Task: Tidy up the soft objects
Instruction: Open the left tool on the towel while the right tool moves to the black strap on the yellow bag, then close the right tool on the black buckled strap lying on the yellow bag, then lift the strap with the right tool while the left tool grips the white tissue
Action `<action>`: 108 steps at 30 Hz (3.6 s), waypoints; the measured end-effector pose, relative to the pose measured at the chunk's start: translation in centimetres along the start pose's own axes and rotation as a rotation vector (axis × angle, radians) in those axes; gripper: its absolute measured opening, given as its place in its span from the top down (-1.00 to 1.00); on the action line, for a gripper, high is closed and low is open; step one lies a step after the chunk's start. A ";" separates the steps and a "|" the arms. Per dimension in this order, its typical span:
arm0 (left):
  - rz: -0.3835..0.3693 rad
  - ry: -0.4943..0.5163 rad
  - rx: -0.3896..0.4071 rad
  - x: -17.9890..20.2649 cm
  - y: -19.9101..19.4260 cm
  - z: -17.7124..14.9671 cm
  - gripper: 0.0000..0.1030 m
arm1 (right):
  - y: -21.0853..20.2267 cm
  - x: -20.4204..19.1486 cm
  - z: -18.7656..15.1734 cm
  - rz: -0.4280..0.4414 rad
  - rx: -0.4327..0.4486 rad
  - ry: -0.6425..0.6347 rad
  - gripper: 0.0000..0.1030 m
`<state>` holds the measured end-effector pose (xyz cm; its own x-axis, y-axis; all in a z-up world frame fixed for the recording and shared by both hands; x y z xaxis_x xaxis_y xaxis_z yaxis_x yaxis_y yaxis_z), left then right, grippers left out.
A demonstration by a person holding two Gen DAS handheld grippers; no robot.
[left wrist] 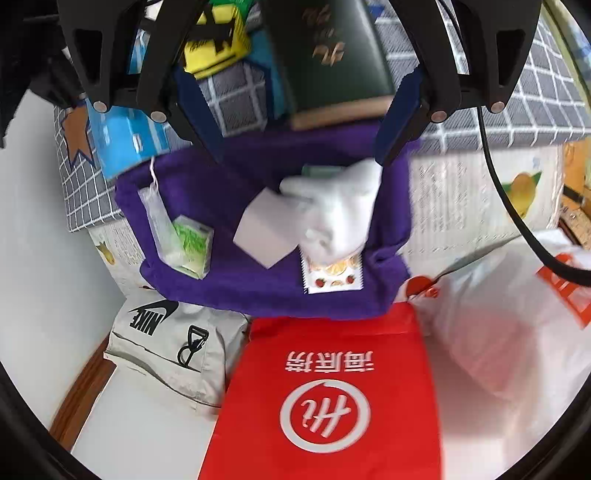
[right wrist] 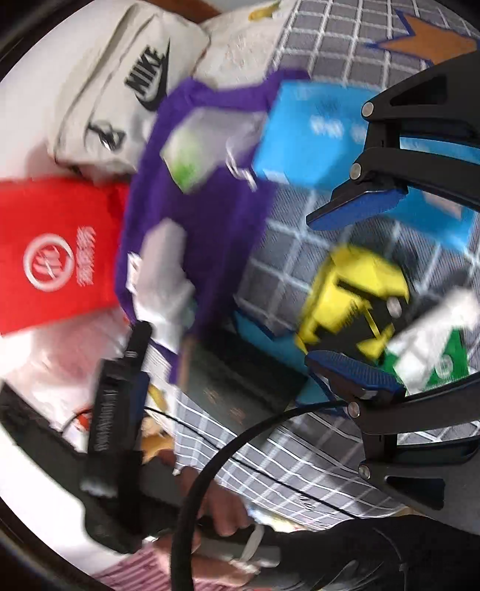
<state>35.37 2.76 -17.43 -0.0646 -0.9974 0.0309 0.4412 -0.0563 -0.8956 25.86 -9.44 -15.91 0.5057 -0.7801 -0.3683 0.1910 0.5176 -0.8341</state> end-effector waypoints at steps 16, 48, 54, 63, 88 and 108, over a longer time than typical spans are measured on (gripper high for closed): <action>-0.024 -0.183 0.096 -6.7 -4.8 -9.0 -0.60 | 5.8 -2.0 -2.2 0.067 -0.149 -0.065 -0.06; -0.082 -0.082 0.011 -1.8 -4.4 -17.3 -0.60 | 1.2 -2.7 -1.2 0.131 -0.034 -0.003 0.96; -0.078 -0.072 -0.008 -0.9 -4.5 -18.2 -0.60 | 2.9 -1.8 -2.1 0.059 -0.063 -0.004 0.86; -0.067 -0.080 -0.018 -1.7 -4.9 -18.9 -0.60 | 6.3 -1.9 -2.5 0.025 -0.146 -0.002 0.53; -0.079 -0.058 -0.056 -1.5 -3.5 -19.6 -0.60 | 6.8 -2.5 -2.3 0.010 -0.136 -0.004 0.10; -0.078 -0.051 -0.064 -1.4 -3.5 -19.8 -0.60 | 1.5 -3.4 -0.8 0.116 -0.003 0.017 0.60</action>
<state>16.20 5.26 -23.09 -0.0502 -0.9911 0.1230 0.3788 -0.1329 -0.9159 23.75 -6.26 -16.19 0.5096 -0.7213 -0.4692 0.1298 0.6035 -0.7868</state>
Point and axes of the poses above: each gripper's, at about its wrist camera, not at the fingertips, and y roughly the way its jaws point, x to its right, z to its top, the point moved 6 cm from there along y, roughly the way its jaws point, and after that the axes turned 8 degrees about z, right-handed, at the moved point
